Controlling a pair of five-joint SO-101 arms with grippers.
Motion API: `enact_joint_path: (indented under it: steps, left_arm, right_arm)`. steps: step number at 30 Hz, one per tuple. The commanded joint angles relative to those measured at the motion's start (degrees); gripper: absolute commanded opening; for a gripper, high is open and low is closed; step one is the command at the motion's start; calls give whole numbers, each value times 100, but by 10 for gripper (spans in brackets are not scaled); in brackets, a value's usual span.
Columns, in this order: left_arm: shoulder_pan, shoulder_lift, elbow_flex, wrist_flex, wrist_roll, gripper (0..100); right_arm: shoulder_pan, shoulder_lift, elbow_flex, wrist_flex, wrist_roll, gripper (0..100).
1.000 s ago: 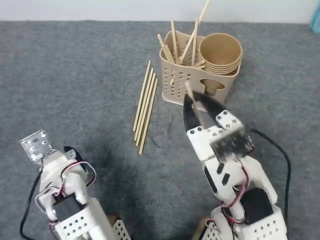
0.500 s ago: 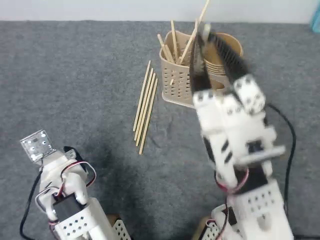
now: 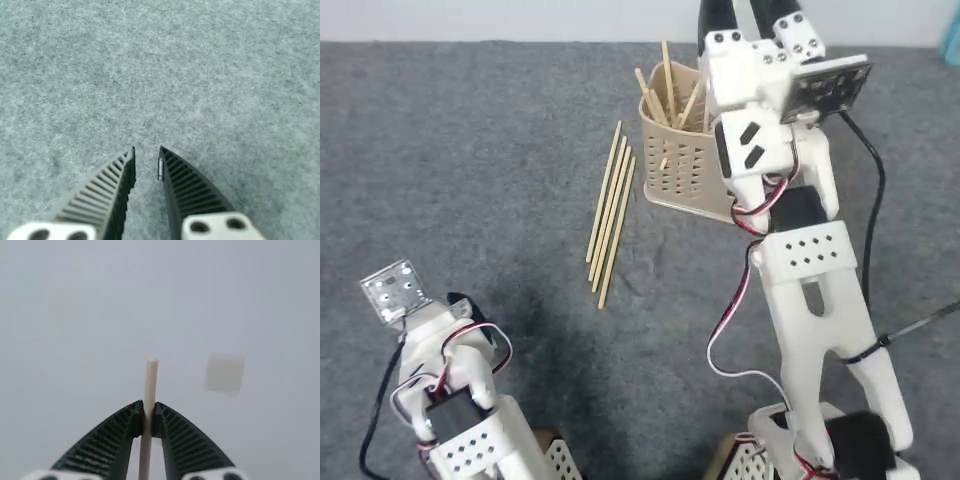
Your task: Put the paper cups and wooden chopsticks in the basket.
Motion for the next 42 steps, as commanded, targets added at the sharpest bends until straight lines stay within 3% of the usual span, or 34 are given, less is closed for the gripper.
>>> enact_joint_path:
  steps: [1, 7, 12, 15, 21, 25, 32, 37, 42]
  left_arm:
    - [26, -105, -31, 9, -35, 70]
    - [26, -105, -31, 9, -35, 70]
    - [26, -105, -31, 9, -35, 70]
    - [26, -105, -31, 9, -35, 70]
    - [18, -105, -31, 9, -35, 70]
    - [9, -105, -31, 9, -35, 70]
    - [9, -105, -31, 9, -35, 70]
    - [9, -105, -31, 9, -35, 70]
    - [9, -105, -31, 9, -35, 70]
  right_arm:
    - [40, -66, 237, -136, -229, 7]
    - [22, -4, 1152, -145, -229, 13]
    - [-57, -57, 1292, -92, -220, 193]
    - [-66, -198, 967, 110, -211, 156]
    - [-66, -963, -290, 2290, -316, 95]
    - [-75, -1516, -914, 4110, -1248, 91]
    - [-1402, -1930, -853, 6668, -1626, 91]
    - [-2097, -1903, 185, 6598, -1635, 91]
    - [-2246, -1895, 1943, 5007, -2004, 91]
